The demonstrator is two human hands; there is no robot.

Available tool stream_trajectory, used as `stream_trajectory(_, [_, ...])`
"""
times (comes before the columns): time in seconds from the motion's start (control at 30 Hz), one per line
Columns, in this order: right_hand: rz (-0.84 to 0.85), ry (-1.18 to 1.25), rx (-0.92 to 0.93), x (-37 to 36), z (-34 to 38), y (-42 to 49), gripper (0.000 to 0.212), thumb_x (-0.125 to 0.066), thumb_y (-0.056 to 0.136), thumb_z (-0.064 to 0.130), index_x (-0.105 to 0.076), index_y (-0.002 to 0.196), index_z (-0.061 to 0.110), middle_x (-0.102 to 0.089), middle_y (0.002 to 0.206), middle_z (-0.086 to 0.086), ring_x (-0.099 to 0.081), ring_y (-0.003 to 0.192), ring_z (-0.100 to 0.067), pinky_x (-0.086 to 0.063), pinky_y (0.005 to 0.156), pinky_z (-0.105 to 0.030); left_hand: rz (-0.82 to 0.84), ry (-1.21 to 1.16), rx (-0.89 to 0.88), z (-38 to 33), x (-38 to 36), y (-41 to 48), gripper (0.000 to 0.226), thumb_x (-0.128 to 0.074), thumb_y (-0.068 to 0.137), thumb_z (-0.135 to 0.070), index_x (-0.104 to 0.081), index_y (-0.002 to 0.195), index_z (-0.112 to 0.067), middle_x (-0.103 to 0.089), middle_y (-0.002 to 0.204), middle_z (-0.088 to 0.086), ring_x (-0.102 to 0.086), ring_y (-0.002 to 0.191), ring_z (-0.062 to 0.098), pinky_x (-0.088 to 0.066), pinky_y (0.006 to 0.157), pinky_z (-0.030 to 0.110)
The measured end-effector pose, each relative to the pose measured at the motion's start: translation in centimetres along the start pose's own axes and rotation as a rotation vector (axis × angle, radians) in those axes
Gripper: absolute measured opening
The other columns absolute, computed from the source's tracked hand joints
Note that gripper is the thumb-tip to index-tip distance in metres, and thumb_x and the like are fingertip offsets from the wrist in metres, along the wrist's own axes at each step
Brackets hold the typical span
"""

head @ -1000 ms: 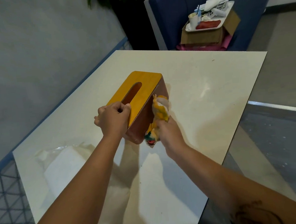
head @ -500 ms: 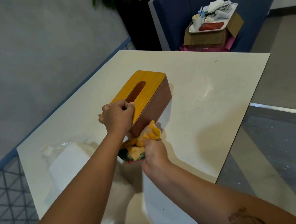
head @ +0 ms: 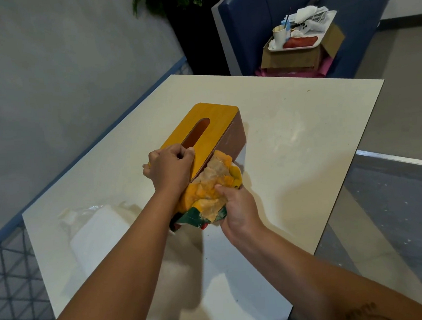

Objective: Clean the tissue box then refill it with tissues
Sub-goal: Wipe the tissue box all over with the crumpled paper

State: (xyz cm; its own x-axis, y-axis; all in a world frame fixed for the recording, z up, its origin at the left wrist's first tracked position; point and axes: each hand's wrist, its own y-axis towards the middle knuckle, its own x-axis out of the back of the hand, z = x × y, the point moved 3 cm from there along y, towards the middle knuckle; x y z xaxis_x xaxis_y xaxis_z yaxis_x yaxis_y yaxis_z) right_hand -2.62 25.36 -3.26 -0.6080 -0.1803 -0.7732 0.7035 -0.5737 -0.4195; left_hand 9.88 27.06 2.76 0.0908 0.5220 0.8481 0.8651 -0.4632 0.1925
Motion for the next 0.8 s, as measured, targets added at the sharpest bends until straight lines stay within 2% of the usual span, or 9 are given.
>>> stream_trajectory(0.07, [0.033, 0.037, 0.016, 0.1, 0.8, 0.1, 0.028, -0.042, 0.093, -0.005, -0.059, 0.103, 0.015, -0.067, 0.096, -0.006, -0.064, 0.088, -0.024, -0.052, 0.081, -0.038, 0.012, -0.006, 0.001, 0.0, 0.0, 0.0, 0.028, -0.048, 0.091, -0.040, -0.060, 0.073, -0.023, -0.050, 0.089, -0.007, -0.039, 0.119, 0.023, -0.020, 0.108, 0.056])
stream_trajectory(0.13, [0.062, 0.032, 0.047, 0.5, 2.2, 0.3, 0.028, -0.042, 0.092, -0.005, -0.057, 0.110, 0.011, -0.066, 0.098, -0.009, -0.064, 0.087, -0.025, -0.053, 0.078, -0.038, 0.012, -0.005, 0.001, 0.0, 0.1, -0.1, 0.028, -0.049, 0.091, -0.040, -0.060, 0.073, -0.021, -0.049, 0.089, -0.007, -0.039, 0.118, 0.023, -0.021, 0.107, 0.056])
stream_trajectory(0.2, [0.051, -0.013, 0.111, 1.2, 4.4, 0.7, 0.025, -0.043, 0.092, -0.005, -0.057, 0.107, 0.010, -0.067, 0.096, -0.010, -0.064, 0.086, -0.025, -0.054, 0.074, -0.036, 0.013, 0.014, 0.001, -0.1, 0.2, -0.1, 0.028, -0.048, 0.092, -0.040, -0.060, 0.074, -0.021, -0.049, 0.090, -0.006, -0.039, 0.118, 0.022, -0.024, 0.107, 0.053])
stream_trajectory(0.3, [-0.118, -0.159, 0.263, 3.0, 8.6, 1.7, 0.020, -0.048, 0.090, -0.003, -0.059, 0.090, 0.014, -0.066, 0.083, -0.004, -0.063, 0.076, -0.021, -0.052, 0.069, -0.031, 0.018, 0.039, -0.002, -0.1, 0.2, -0.1, 0.030, -0.047, 0.092, -0.041, -0.059, 0.074, -0.020, -0.049, 0.091, -0.004, -0.039, 0.119, 0.023, -0.024, 0.106, 0.051])
stream_trajectory(0.4, [-0.212, -0.403, 0.357, 4.2, 11.3, 2.9, 0.014, -0.051, 0.090, 0.005, -0.058, 0.094, 0.015, -0.063, 0.084, 0.000, -0.061, 0.077, -0.017, -0.051, 0.072, -0.031, 0.007, 0.044, -0.003, -0.2, 0.1, -0.1, 0.029, -0.047, 0.093, -0.041, -0.058, 0.074, -0.022, -0.048, 0.092, -0.005, -0.040, 0.119, 0.023, -0.024, 0.105, 0.051])
stream_trajectory(0.5, [-0.161, -0.530, 0.352, 3.3, 11.2, 4.6, 0.016, -0.049, 0.090, 0.006, -0.058, 0.088, 0.019, -0.062, 0.081, 0.001, -0.061, 0.078, -0.018, -0.050, 0.073, -0.031, 0.010, 0.041, -0.008, -0.2, 0.0, -0.1, 0.029, -0.047, 0.093, -0.041, -0.058, 0.074, -0.021, -0.047, 0.091, -0.006, -0.040, 0.118, 0.023, -0.024, 0.106, 0.051])
stream_trajectory(0.6, [-0.108, -0.648, 0.338, 1.9, 9.9, 5.9, 0.019, -0.047, 0.087, 0.002, -0.058, 0.094, 0.016, -0.061, 0.081, 0.000, -0.059, 0.081, -0.020, -0.047, 0.069, -0.030, 0.006, 0.047, -0.023, -0.2, 0.1, -0.1, 0.029, -0.047, 0.093, -0.041, -0.059, 0.076, -0.021, -0.048, 0.092, -0.005, -0.041, 0.118, 0.023, -0.026, 0.106, 0.053])
stream_trajectory(0.7, [-0.056, -0.613, 0.350, 1.5, 8.5, 5.8, 0.030, -0.043, 0.086, -0.002, -0.059, 0.099, 0.020, -0.062, 0.091, -0.001, -0.059, 0.086, -0.020, -0.047, 0.073, -0.029, 0.008, 0.056, -0.025, -0.1, 0.1, -0.1, 0.029, -0.047, 0.093, -0.041, -0.059, 0.076, -0.021, -0.052, 0.094, -0.003, -0.041, 0.118, 0.024, -0.026, 0.105, 0.052])
stream_trajectory(0.8, [0.051, -0.564, 0.367, 1.3, 7.1, 4.8, 0.041, -0.044, 0.084, -0.004, -0.059, 0.105, 0.028, -0.062, 0.103, -0.001, -0.059, 0.097, -0.020, -0.049, 0.083, -0.029, 0.013, 0.055, -0.024, -0.2, 0.2, -0.2, 0.029, -0.047, 0.093, -0.040, -0.059, 0.076, -0.019, -0.047, 0.092, -0.005, -0.040, 0.119, 0.024, -0.024, 0.106, 0.052])
